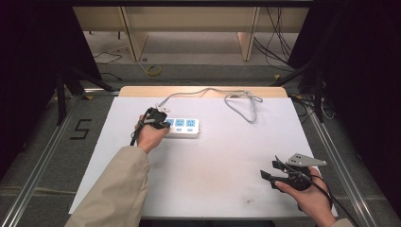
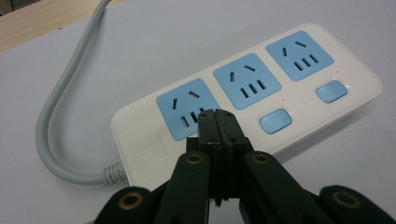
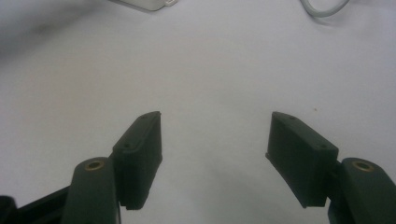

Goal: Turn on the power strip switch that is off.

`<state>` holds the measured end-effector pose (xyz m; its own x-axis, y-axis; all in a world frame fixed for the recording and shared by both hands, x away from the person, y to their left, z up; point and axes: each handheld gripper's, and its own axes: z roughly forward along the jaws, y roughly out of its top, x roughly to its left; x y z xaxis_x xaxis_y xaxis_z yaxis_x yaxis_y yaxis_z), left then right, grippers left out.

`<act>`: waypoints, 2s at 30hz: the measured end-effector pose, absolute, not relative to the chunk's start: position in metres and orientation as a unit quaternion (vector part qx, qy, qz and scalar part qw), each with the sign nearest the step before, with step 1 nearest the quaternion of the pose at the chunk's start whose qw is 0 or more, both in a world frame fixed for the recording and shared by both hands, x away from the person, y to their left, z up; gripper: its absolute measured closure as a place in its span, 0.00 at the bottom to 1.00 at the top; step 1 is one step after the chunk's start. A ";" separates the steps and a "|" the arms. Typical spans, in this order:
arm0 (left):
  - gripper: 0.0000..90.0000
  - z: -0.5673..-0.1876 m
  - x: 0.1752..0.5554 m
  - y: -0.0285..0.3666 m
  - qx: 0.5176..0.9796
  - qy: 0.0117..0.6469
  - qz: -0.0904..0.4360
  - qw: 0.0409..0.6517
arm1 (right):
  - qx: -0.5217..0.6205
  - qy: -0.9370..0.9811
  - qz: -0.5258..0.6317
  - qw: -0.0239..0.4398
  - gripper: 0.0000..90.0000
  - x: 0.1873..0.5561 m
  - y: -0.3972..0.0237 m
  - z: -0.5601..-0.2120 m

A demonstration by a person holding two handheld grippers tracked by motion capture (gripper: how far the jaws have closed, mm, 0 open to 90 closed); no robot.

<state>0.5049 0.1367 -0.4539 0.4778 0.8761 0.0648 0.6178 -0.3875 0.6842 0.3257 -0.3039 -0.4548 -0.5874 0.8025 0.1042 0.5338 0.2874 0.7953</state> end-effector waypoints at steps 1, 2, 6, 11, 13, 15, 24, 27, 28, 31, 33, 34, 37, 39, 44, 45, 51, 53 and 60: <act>1.00 -0.454 0.505 0.136 0.806 0.464 0.214 0.300 | 0.426 0.786 0.419 0.160 0.40 0.326 -0.304 -0.455; 1.00 -0.455 0.505 0.136 0.805 0.465 0.214 0.299 | 0.426 0.786 0.419 0.160 0.40 0.326 -0.304 -0.455; 1.00 -0.455 0.506 0.137 0.805 0.466 0.214 0.298 | 0.425 0.786 0.419 0.160 0.40 0.326 -0.304 -0.455; 1.00 -0.455 0.506 0.137 0.805 0.467 0.213 0.296 | 0.426 0.786 0.419 0.160 0.40 0.326 -0.304 -0.455; 1.00 -0.455 0.507 0.137 0.803 0.470 0.213 0.298 | 0.425 0.786 0.419 0.160 0.40 0.326 -0.304 -0.455; 1.00 -0.455 0.507 0.138 0.803 0.471 0.210 0.300 | 0.425 0.786 0.419 0.161 0.40 0.326 -0.304 -0.455; 1.00 -0.455 0.509 0.140 0.802 0.474 0.212 0.295 | 0.426 0.786 0.419 0.159 0.40 0.326 -0.305 -0.455; 1.00 -0.455 0.509 0.140 0.802 0.474 0.212 0.296 | 0.426 0.785 0.420 0.159 0.40 0.326 -0.304 -0.454; 1.00 -0.455 0.508 0.140 0.802 0.474 0.212 0.296 | 0.425 0.786 0.420 0.159 0.40 0.326 -0.304 -0.455; 1.00 -0.455 0.509 0.140 0.802 0.474 0.210 0.297 | 0.426 0.786 0.419 0.159 0.40 0.326 -0.305 -0.455; 1.00 -0.455 0.509 0.140 0.802 0.474 0.209 0.297 | 0.427 0.785 0.420 0.159 0.40 0.326 -0.305 -0.454; 1.00 -0.455 0.509 0.140 0.802 0.474 0.209 0.297 | 0.427 0.785 0.420 0.159 0.40 0.326 -0.305 -0.454; 1.00 -0.454 0.509 0.141 0.802 0.475 0.203 0.300 | 0.428 0.785 0.419 0.158 0.40 0.326 -0.305 -0.455; 1.00 -0.454 0.509 0.141 0.803 0.474 0.203 0.299 | 0.428 0.785 0.420 0.158 0.40 0.326 -0.305 -0.455; 1.00 -0.451 0.512 0.139 0.811 0.473 0.194 0.285 | 0.426 0.786 0.420 0.157 0.40 0.327 -0.304 -0.455; 1.00 -0.451 0.512 0.138 0.812 0.472 0.194 0.282 | 0.427 0.786 0.419 0.156 0.40 0.327 -0.304 -0.455; 1.00 -0.449 0.514 0.134 0.817 0.472 0.195 0.268 | 0.426 0.785 0.420 0.157 0.40 0.327 -0.305 -0.454; 1.00 -0.449 0.515 0.132 0.820 0.469 0.192 0.264 | 0.426 0.785 0.421 0.158 0.40 0.327 -0.305 -0.454; 1.00 -0.446 0.518 0.128 0.829 0.467 0.192 0.242 | 0.426 0.786 0.420 0.156 0.40 0.327 -0.304 -0.454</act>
<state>0.5176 0.1277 -0.4463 0.4905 0.8666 0.0923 0.6803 -0.4469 0.5810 0.3268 -0.3036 -0.4538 -0.5875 0.8012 0.1133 0.5388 0.2828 0.7936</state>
